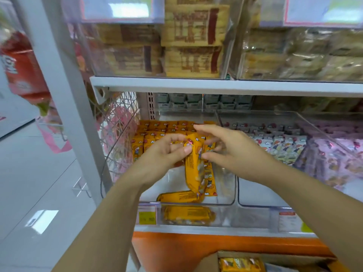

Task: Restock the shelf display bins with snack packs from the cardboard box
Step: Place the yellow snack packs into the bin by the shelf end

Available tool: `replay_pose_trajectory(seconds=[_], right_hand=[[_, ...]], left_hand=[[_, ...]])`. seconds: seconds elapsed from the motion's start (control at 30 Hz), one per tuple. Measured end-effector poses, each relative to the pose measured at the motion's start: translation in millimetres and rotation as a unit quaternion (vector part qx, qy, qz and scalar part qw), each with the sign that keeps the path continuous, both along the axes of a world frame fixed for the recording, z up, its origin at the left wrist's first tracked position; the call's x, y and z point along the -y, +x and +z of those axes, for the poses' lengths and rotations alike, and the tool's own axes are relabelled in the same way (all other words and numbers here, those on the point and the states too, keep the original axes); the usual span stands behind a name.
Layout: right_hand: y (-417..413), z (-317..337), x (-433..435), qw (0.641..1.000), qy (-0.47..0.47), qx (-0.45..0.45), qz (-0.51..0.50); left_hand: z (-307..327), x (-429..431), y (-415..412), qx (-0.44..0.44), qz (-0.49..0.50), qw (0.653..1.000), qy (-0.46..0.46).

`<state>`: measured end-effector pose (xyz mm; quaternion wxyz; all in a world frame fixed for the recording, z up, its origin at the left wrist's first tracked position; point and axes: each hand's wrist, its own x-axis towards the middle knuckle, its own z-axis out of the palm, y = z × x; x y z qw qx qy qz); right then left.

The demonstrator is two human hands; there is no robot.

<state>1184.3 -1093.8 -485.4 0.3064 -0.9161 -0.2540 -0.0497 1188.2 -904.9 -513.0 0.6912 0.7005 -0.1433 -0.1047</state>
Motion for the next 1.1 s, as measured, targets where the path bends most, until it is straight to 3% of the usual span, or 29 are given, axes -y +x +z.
replay_pose_trajectory(seconds=[0.1,0.23,0.37,0.47,0.77,0.97,1.1], right_hand=[[6.8,5.2,-15.3,0.997,0.046,-0.062,0.023],[16.0,2.2,-35.5,0.992,0.087,-0.090,0.019],[37.6,-17.9,-62.5,0.994,0.059,-0.062,-0.071],[58.8,-41.6,-83.7,0.992,0.030,-0.049,-0.113],[84.6,-64.6,-106.9,0.990,0.013,0.014,-0.138],[57.9,-27.5,-73.3,0.993,0.025,0.011,-0.114],[16.5,-1.8,-24.0,0.993,0.016,0.074,-0.095]], left_hand=[[-0.9,-8.3,-5.3,-0.006,-0.006,0.999,-0.046],[-8.8,-27.1,-0.9,0.004,0.075,0.997,-0.023],[-14.4,-50.8,1.5,0.032,0.196,0.980,0.013],[-18.3,-55.5,0.6,0.071,0.228,0.971,0.022],[-23.9,-58.5,8.8,0.082,0.231,0.968,0.060],[-27.8,-51.2,14.4,0.057,0.212,0.972,0.087],[-27.4,-29.3,15.3,0.042,0.148,0.975,0.161]])
